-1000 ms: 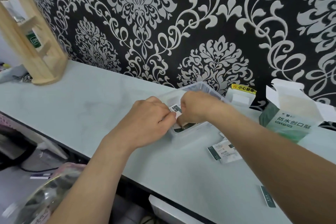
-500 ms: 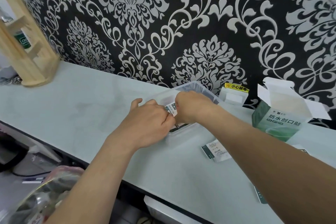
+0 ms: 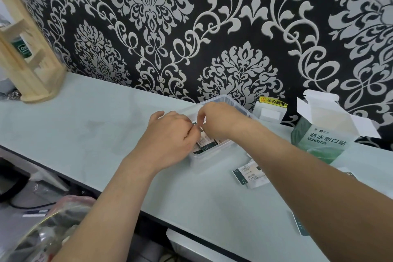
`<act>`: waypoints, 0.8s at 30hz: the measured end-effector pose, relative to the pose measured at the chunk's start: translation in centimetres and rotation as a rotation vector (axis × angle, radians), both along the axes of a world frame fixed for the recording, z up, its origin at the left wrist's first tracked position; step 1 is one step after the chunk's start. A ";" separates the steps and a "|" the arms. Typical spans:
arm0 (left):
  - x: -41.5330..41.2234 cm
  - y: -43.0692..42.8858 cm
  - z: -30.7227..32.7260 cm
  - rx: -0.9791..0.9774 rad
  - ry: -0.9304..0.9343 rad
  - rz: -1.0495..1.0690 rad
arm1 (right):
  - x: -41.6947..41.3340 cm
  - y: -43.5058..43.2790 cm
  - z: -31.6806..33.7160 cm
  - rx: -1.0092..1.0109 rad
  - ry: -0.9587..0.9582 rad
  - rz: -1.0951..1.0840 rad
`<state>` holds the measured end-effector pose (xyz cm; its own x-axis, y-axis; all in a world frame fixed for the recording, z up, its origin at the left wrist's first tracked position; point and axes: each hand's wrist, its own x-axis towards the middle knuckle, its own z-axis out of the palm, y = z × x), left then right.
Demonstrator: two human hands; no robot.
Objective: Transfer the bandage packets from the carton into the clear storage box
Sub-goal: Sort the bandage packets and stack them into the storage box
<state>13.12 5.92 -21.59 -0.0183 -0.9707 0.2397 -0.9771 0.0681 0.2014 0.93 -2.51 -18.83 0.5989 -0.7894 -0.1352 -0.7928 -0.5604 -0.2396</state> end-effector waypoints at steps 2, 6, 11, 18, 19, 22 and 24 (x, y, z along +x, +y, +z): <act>-0.3 0.0 0.2 -0.031 0.001 -0.004 | -0.7 0.4 0.9 0.019 -0.072 -0.028; -2.1 0.2 1.2 -0.280 0.049 -0.105 | -3.9 1.2 3.3 0.062 -0.247 -0.087; -7.6 1.0 1.5 -0.403 0.074 -0.328 | -9.9 3.6 5.2 0.112 -0.365 -0.141; -14.0 0.6 -1.1 0.224 -0.135 -0.130 | -18.1 6.0 0.8 0.093 -0.079 -0.228; -14.2 0.3 -1.4 0.219 -0.125 -0.108 | -18.9 6.3 -0.1 0.095 -0.050 -0.237; -14.5 -0.2 -1.7 0.213 -0.027 -0.060 | -20.6 7.1 -2.2 0.071 -0.001 -0.242; -14.5 -0.3 -1.6 0.265 0.046 -0.044 | -21.3 7.3 -3.4 0.019 -0.042 -0.230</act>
<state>-1.39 5.57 -23.24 -0.0568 -0.9982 -0.0212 -0.9638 0.0493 0.2619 -20.37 4.78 -22.22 0.4086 -0.9034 -0.1299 -0.8884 -0.3610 -0.2837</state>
